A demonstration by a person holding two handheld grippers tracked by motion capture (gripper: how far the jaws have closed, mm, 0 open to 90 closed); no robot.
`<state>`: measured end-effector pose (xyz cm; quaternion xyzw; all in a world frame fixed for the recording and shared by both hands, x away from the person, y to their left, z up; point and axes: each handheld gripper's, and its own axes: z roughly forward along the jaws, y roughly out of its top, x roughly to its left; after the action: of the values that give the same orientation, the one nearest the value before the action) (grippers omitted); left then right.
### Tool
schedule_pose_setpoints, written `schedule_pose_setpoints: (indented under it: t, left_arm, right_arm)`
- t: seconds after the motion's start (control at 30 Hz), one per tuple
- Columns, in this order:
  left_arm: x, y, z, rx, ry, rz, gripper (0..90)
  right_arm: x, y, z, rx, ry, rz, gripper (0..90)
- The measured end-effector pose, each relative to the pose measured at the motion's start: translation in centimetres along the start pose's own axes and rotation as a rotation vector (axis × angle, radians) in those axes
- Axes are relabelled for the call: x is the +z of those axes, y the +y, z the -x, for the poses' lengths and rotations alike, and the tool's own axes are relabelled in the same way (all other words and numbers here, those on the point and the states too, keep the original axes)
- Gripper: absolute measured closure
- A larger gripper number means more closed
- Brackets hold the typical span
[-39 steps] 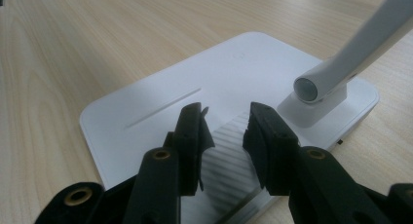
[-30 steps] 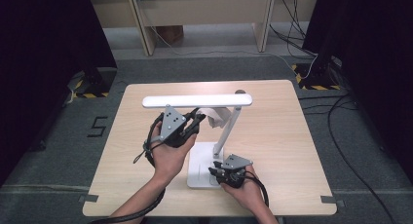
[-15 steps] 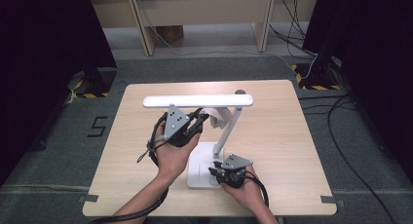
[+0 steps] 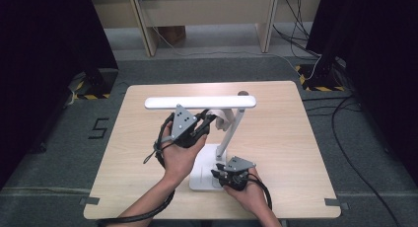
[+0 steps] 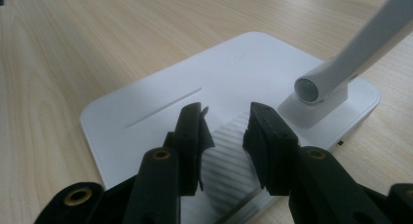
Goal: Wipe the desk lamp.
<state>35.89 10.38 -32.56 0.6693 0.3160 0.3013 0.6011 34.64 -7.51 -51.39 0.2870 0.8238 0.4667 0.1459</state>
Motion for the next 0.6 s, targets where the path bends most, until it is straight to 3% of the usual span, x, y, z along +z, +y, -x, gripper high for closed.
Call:
schedule_pose_setpoints:
  t: [0.6]
  left_arm:
    - [0.97,0.04,1.03,-0.013,-0.012,0.001,80.7]
  right_arm:
    - [0.0,0.0,0.02,-0.002,0.001,0.0,66.7]
